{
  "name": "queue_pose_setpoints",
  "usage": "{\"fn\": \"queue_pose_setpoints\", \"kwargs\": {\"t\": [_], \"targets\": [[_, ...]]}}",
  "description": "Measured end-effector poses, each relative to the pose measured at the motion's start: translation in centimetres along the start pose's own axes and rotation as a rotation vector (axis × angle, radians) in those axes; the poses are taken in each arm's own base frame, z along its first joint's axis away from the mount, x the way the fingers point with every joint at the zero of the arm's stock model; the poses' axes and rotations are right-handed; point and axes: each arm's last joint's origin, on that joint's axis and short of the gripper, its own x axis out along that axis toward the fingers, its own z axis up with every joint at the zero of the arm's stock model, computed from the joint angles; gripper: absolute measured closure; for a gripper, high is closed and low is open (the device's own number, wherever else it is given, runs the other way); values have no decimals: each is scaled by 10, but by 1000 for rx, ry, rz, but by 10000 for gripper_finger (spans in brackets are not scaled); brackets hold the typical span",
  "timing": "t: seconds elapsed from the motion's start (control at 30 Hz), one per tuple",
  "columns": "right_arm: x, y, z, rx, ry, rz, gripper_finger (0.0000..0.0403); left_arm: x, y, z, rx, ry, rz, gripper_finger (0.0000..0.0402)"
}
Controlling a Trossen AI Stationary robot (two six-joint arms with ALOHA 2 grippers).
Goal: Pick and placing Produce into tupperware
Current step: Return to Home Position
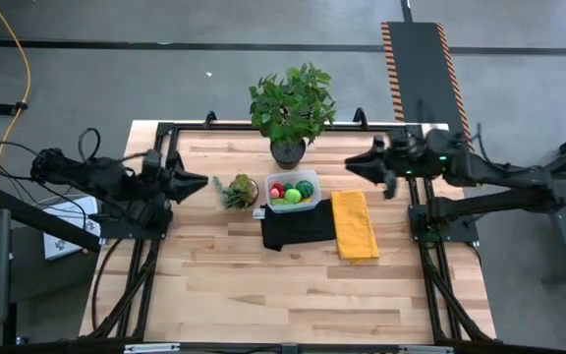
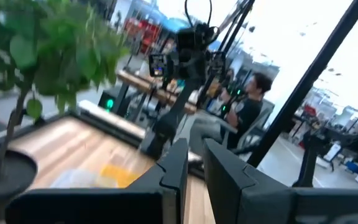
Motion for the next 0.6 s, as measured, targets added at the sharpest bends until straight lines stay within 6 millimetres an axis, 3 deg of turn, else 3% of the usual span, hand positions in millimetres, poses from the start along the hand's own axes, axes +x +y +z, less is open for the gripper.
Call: {"fn": "queue_pose_setpoints", "kwargs": {"t": [0.3,0.6], "targets": [[-40,14,13,-26,-69,154,318,-14,3,8,31,-38,-52,360],[-47,3,-1,37,86,70,318,-21,8,0,18,41,-109,360]]}}
